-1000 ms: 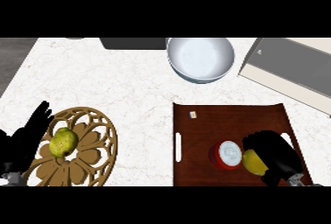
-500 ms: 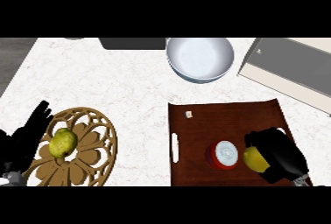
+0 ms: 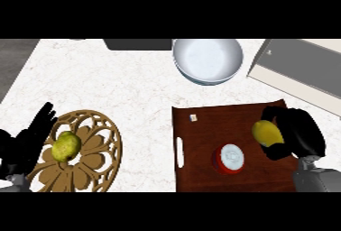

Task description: Pick the lemon from the tray and place it in the tiered shelf

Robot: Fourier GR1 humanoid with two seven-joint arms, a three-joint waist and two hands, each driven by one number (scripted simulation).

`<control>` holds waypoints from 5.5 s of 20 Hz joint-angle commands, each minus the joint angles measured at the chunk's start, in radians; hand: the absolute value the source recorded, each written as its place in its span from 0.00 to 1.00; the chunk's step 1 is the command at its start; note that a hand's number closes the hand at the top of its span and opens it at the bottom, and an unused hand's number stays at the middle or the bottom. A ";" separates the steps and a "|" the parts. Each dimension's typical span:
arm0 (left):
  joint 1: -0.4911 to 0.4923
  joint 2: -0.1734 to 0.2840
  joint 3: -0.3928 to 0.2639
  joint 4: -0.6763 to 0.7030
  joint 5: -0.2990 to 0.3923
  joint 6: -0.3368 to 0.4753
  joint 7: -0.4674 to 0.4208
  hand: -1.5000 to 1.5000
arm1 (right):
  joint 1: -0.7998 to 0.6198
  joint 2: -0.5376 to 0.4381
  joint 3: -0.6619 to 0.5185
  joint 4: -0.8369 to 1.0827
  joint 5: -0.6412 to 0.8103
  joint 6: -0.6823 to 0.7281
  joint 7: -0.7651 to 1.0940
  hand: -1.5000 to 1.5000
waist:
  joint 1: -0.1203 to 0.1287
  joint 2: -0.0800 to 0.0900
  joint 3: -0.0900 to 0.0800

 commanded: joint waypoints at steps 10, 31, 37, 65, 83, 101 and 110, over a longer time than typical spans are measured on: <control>0.030 -0.014 0.003 -0.021 -0.020 0.020 0.007 0.50 | -0.208 0.114 -0.298 -0.397 -0.325 0.345 0.392 1.00 | -0.016 -0.008 0.002; -0.053 0.022 0.051 0.044 0.003 -0.039 -0.001 0.50 | -0.647 -0.232 -0.445 -0.415 -0.454 0.471 0.772 1.00 | -0.002 0.000 0.001; 0.056 -0.005 0.043 -0.016 0.001 -0.053 -0.044 0.50 | -0.696 -0.377 -0.466 -0.159 -0.445 0.426 0.622 1.00 | 0.009 0.000 0.002; 0.004 -0.066 0.010 0.012 -0.067 -0.009 -0.046 0.50 | -0.861 -0.495 -0.472 0.719 -0.294 -0.118 0.353 0.00 | 0.015 0.005 0.002; 0.042 0.006 0.080 -0.057 -0.004 -0.083 0.013 0.50 | -0.892 -0.526 -0.593 0.882 -0.499 -0.162 0.147 0.00 | 0.006 -0.003 0.002; 0.008 -0.017 0.082 -0.001 -0.038 -0.042 -0.009 0.50 | -0.712 -0.927 -0.948 0.640 -0.856 0.210 0.316 0.00 | -0.048 -0.011 0.002; 0.059 -0.021 0.103 -0.005 -0.032 -0.043 -0.039 0.50 | -0.390 -1.166 -1.325 0.720 -0.961 0.542 0.283 0.00 | -0.076 -0.015 0.004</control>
